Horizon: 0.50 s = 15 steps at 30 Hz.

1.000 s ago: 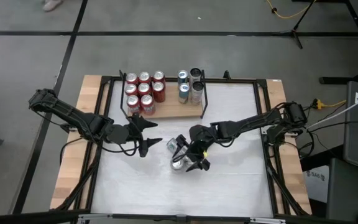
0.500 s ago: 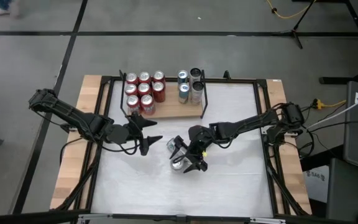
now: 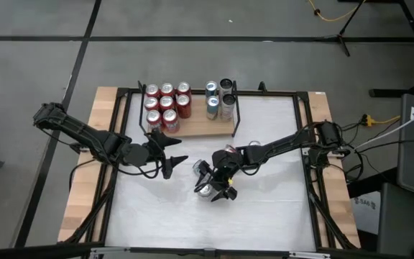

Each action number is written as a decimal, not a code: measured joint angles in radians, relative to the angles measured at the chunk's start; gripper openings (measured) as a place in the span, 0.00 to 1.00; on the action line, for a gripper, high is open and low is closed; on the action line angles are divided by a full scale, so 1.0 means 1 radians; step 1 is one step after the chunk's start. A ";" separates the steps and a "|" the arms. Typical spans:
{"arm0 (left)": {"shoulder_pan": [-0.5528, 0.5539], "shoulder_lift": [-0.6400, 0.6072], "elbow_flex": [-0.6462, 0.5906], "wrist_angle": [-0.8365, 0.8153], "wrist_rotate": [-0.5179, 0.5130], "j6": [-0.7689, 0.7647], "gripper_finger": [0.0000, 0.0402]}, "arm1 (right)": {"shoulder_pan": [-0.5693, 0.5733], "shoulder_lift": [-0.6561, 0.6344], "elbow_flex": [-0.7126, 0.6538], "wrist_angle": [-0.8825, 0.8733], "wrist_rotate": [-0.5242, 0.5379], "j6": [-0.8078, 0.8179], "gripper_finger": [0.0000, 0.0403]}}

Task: Place canned beverage on shelf
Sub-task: Put the red silver soda can on the shelf

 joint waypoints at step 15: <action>0.000 0.000 0.000 -0.004 -0.004 0.002 0.80 | 0.000 0.021 0.000 -0.001 0.001 -0.003 0.97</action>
